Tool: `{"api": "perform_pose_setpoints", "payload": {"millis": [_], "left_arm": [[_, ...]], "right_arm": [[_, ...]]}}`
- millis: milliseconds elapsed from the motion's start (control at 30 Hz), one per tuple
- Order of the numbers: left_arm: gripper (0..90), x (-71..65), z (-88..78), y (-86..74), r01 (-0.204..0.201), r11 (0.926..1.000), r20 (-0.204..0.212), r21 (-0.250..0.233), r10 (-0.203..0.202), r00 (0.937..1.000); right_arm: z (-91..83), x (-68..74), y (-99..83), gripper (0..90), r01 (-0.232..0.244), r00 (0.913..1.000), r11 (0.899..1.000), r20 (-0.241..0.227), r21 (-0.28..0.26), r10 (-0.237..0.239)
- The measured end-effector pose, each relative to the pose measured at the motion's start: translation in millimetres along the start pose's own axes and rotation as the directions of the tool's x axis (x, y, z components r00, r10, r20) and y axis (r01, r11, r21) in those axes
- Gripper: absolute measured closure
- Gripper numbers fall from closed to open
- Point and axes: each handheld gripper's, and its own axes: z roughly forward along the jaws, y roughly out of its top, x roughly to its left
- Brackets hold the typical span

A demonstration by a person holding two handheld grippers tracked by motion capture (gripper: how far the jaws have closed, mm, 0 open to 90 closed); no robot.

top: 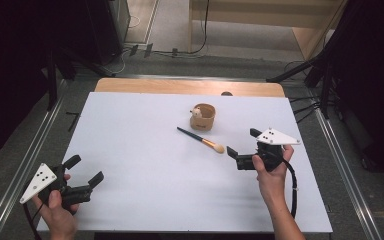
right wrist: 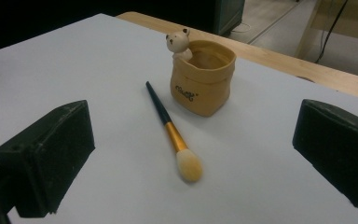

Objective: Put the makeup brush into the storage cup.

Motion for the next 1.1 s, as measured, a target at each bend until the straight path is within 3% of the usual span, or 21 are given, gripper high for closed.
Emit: {"api": "perform_pose_setpoints", "payload": {"millis": [333,633,767,867,1100], "left_arm": [[0.0,0.6,-0.9,0.3,0.004,1.0,0.0,-0.004,-0.004,1.0],[0.0,1.5,-0.1,-0.1,0.007,1.0,0.005,-0.002,-0.007,1.0],[0.0,0.5,1.0,-0.1,0.006,1.0,0.007,0.0,-0.006,1.0],[0.0,0.4,1.1,-0.2,0.004,1.0,0.008,0.003,-0.004,1.0],[0.0,-0.2,1.9,-0.1,0.002,1.0,0.01,0.007,-0.002,1.0]], "right_arm": [[30.0,4.4,23.0,0.0,0.02,0.9994,0.999,-0.03,0.039,-0.019],[54.1,4.8,26.9,0.0,0.059,0.9971,0.99,-0.056,0.128,-0.052],[62.6,1.2,28.6,0.0,0.057,0.9941,0.987,-0.1,0.151,-0.042],[66.5,0.7,30.5,0.0,0.06,0.9933,0.985,-0.107,0.163,-0.043],[82.3,-2.3,37.5,0.0,0.1,0.9877,0.965,-0.141,0.24,-0.067]]}}
